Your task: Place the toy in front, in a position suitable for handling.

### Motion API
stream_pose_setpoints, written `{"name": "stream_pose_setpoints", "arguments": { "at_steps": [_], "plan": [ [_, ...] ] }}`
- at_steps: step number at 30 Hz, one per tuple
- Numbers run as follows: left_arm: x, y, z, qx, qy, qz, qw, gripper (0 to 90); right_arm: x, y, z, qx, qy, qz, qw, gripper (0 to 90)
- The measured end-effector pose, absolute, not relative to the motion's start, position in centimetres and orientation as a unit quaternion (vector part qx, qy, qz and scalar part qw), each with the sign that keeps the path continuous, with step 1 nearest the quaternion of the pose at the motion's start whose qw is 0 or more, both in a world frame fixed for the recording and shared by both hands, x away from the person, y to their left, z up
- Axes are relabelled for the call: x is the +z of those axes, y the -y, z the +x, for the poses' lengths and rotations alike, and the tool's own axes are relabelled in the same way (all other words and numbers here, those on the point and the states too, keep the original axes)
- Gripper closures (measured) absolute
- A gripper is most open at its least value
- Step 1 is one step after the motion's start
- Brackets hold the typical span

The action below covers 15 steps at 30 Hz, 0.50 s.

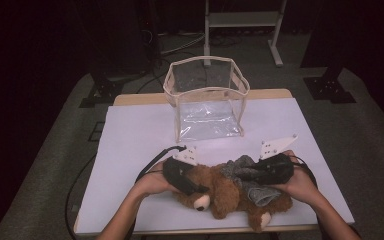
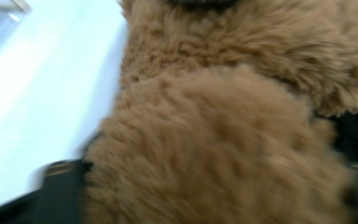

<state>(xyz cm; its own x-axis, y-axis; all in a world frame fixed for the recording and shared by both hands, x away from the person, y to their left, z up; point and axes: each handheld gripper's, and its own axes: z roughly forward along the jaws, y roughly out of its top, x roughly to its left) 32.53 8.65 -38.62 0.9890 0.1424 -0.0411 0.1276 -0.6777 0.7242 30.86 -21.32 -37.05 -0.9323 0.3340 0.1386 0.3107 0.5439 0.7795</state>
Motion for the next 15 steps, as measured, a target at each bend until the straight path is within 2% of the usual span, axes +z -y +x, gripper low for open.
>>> {"name": "stream_pose_setpoints", "arguments": {
  "at_steps": [2, 4, 10, 15],
  "plan": [
    [-38.0, -8.6, 32.7, 0.039, -0.067, 0.916, 0.394, 42.3, -36.8, 21.5, 31.4, 0.448, -0.874, 0.189, 0.009, 74.8],
    [-37.3, -8.4, 33.3, 0.052, -0.063, 0.914, 0.397, 45.2, -36.5, 21.8, 32.2, 0.456, -0.868, 0.196, 0.003, 74.9],
    [-35.0, -7.3, 35.5, 0.105, -0.044, 0.912, 0.394, 46.6, -34.9, 21.5, 34.8, 0.451, -0.870, 0.200, 0.006, 75.0],
    [-33.4, -8.0, 37.7, 0.143, -0.044, 0.905, 0.398, 46.5, -33.7, 21.1, 37.0, 0.453, -0.867, 0.206, 0.011, 75.1]
  ]
}}
